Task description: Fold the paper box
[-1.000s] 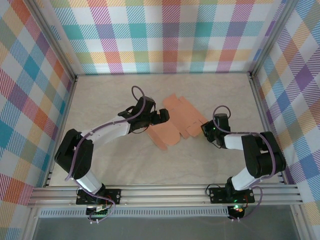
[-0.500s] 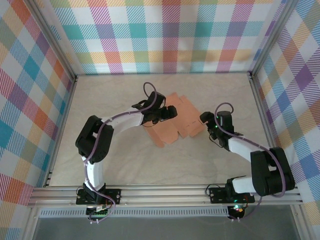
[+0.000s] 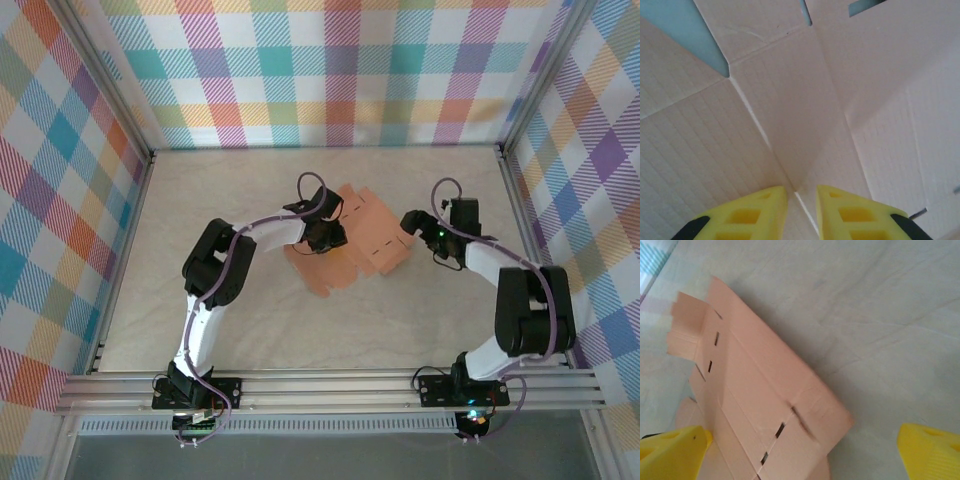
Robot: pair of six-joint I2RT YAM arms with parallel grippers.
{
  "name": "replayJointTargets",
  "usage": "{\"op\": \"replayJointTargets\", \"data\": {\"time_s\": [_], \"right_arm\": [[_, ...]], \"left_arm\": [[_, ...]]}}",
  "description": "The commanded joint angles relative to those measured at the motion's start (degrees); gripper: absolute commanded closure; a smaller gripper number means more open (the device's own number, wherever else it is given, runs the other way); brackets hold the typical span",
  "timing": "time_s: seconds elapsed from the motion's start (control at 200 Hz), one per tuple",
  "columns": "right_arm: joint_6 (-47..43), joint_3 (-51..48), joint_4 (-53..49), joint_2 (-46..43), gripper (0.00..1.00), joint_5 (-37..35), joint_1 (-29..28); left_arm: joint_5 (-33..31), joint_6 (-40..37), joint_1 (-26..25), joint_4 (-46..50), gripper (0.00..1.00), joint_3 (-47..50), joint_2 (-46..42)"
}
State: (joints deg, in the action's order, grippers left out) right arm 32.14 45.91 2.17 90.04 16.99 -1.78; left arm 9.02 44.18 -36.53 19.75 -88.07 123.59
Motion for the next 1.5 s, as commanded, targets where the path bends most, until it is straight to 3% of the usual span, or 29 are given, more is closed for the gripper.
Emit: {"op": "replayJointTargets", "data": {"time_s": [0.0, 0.24, 0.485, 0.605, 0.745, 0.84, 1.11, 1.28, 1.495], "right_arm": [[-4.6, 3.3, -2.1, 4.3, 0.04, 8.7, 1.0], [-7.6, 9.2, -3.1, 12.4, 0.15, 21.2, 1.3], [-12.0, 12.0, -4.1, 15.7, 0.25, 21.4, 1.8], [-14.4, 13.7, -5.2, 16.5, 0.31, 26.1, 2.0], [-17.5, 15.8, -7.8, 16.6, 0.31, 29.3, 2.0], [-20.6, 18.0, -11.4, 17.4, 0.29, 30.4, 2.0], [-31.6, 27.1, -24.3, 21.4, 0.30, 36.5, 1.4], [-34.9, 32.5, -29.2, 24.2, 0.46, 35.8, 0.3], [-35.7, 35.3, -31.6, 25.5, 0.70, 29.1, 0.1]], "left_arm": [[1.1, 0.5, 0.7, 3.5, 0.76, 0.3, 1.7], [1.8, -2.0, 1.6, 4.2, 0.77, 1.2, 2.3], [3.3, -5.9, 2.3, 4.3, 0.78, 1.5, 2.7], [7.5, -13.6, 3.8, 7.0, 0.77, -1.1, 4.3], [10.7, -20.9, 5.9, 13.6, 0.76, -5.4, 6.7], [14.4, -23.1, 7.5, 15.7, 0.76, -7.1, 7.9], [16.9, -26.4, 9.0, 18.6, 0.75, -10.0, 9.9], [16.9, -26.2, 9.4, 18.6, 0.75, -9.9, 10.3], [17.8, -26.4, 9.9, 20.2, 0.74, -10.4, 10.4]]}}
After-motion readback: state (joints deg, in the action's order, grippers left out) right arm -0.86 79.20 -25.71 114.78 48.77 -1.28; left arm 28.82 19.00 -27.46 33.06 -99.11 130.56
